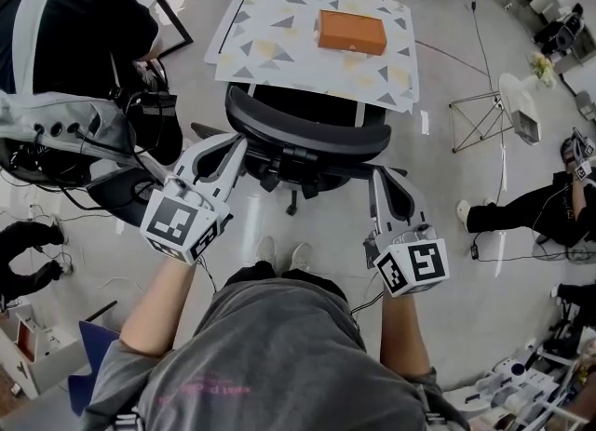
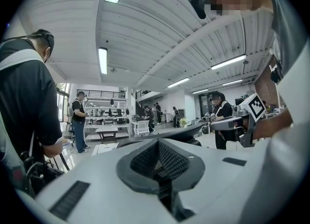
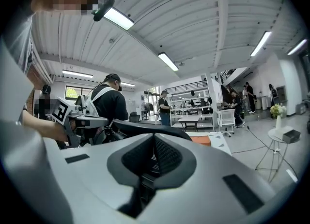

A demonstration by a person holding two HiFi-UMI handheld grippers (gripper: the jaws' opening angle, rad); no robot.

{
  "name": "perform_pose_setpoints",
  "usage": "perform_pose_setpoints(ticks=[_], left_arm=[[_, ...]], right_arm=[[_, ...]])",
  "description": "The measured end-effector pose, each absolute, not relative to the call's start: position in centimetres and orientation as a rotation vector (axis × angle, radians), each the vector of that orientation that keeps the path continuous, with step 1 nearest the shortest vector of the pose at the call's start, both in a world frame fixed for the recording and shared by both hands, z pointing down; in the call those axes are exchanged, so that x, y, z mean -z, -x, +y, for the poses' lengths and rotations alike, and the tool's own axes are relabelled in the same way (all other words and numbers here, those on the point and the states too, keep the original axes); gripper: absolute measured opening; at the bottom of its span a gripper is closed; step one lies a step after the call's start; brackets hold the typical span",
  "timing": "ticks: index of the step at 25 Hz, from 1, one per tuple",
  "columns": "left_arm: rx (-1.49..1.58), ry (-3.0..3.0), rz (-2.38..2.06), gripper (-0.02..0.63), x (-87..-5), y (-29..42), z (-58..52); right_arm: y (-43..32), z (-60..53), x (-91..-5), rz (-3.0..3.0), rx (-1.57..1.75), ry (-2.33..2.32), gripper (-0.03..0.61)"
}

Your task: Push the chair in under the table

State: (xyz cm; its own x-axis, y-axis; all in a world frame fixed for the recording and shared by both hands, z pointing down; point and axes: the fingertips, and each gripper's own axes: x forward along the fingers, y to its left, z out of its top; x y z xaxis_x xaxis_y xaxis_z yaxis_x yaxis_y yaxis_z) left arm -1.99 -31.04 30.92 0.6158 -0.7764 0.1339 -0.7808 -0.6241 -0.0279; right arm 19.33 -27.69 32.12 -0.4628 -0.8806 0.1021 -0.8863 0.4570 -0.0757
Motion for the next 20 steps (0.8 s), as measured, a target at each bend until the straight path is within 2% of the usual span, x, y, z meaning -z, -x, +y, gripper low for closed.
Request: perform_pose_setpoints(ticks=[20], left_arm=[[-0.215, -2.765, -1.347, 0.002, -31.45, 1.71, -31.65]], right_arm=[[-20.0, -28.63, -32.56, -2.647, -0.205, -1.588, 0.005]])
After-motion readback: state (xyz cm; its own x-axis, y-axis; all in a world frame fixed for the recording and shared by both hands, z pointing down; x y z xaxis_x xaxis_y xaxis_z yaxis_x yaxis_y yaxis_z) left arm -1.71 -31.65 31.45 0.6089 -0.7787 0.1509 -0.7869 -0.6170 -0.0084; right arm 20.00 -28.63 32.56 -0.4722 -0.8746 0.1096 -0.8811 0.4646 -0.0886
